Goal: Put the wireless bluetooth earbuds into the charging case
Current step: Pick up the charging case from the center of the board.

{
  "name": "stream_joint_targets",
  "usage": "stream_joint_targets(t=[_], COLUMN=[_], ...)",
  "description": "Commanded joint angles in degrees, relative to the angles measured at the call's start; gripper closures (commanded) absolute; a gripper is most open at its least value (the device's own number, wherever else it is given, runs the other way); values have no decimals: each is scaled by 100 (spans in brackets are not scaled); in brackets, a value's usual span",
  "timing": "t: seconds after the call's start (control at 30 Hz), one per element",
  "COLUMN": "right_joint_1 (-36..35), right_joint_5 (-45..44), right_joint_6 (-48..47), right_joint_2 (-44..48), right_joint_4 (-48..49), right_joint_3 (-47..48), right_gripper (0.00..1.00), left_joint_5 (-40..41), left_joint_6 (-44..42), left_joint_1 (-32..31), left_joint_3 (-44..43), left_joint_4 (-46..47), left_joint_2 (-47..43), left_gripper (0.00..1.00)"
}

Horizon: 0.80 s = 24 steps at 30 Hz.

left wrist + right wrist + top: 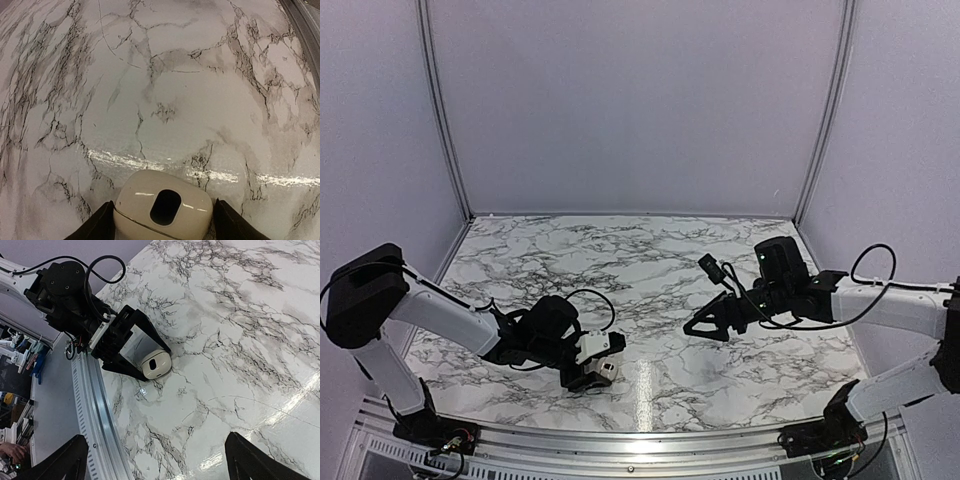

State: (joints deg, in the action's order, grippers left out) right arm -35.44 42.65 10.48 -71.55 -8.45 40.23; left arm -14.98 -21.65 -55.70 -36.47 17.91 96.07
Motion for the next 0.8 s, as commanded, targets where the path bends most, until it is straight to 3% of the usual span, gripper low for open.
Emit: stream_joint_targets(t=[0.0, 0.27, 0.53, 0.77], right_joint_1=[45, 41, 30, -327], right_joint_5=[185, 283, 382, 932], right_joint_6=[11, 92, 618, 1084], right_joint_2=[-155, -673, -1169, -1669], right_joint_4=[150, 418, 932, 1479], right_joint_3=[106, 125, 156, 278], right_gripper=[4, 7, 16, 21], left_joint_5=[206, 436, 1040, 1452], left_joint_6=[-55, 19, -68, -496], left_joint_1=[24, -57, -408, -800], left_joint_3=[126, 148, -19, -632], left_joint_4=[-181, -183, -265, -934], left_joint_2=[90, -258, -862, -1084], left_gripper=[34, 46, 49, 49])
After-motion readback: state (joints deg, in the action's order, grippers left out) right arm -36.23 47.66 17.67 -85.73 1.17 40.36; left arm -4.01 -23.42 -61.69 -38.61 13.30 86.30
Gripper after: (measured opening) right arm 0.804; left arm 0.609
